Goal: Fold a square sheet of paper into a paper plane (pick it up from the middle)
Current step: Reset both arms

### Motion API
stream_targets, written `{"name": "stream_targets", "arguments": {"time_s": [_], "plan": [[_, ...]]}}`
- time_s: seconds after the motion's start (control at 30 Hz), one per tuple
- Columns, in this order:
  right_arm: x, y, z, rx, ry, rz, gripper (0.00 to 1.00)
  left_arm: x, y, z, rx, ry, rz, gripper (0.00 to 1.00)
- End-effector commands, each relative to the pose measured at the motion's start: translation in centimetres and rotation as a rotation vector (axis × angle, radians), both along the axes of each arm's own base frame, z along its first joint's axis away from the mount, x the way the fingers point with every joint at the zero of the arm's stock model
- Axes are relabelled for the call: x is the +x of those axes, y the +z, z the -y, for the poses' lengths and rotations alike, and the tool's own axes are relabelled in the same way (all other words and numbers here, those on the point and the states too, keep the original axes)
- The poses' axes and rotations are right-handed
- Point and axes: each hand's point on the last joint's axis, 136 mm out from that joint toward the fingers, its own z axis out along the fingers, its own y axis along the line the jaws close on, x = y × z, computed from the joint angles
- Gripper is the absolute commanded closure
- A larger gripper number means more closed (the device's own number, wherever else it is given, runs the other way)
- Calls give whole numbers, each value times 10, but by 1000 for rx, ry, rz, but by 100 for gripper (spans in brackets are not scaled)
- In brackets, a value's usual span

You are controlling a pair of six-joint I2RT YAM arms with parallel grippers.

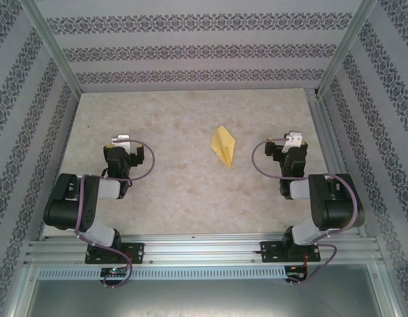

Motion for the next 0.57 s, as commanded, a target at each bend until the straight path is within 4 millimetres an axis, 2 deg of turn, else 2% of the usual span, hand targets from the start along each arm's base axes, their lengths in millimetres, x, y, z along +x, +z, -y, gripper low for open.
{"name": "stream_targets", "arguments": {"time_s": [0.0,0.53], "plan": [[1,17,11,1,-73,69,2,4,14,9,-27,-27,66,0],[-1,18,14,-1,-97,75,2,7,13,15,-38,-81,54,0]]}}
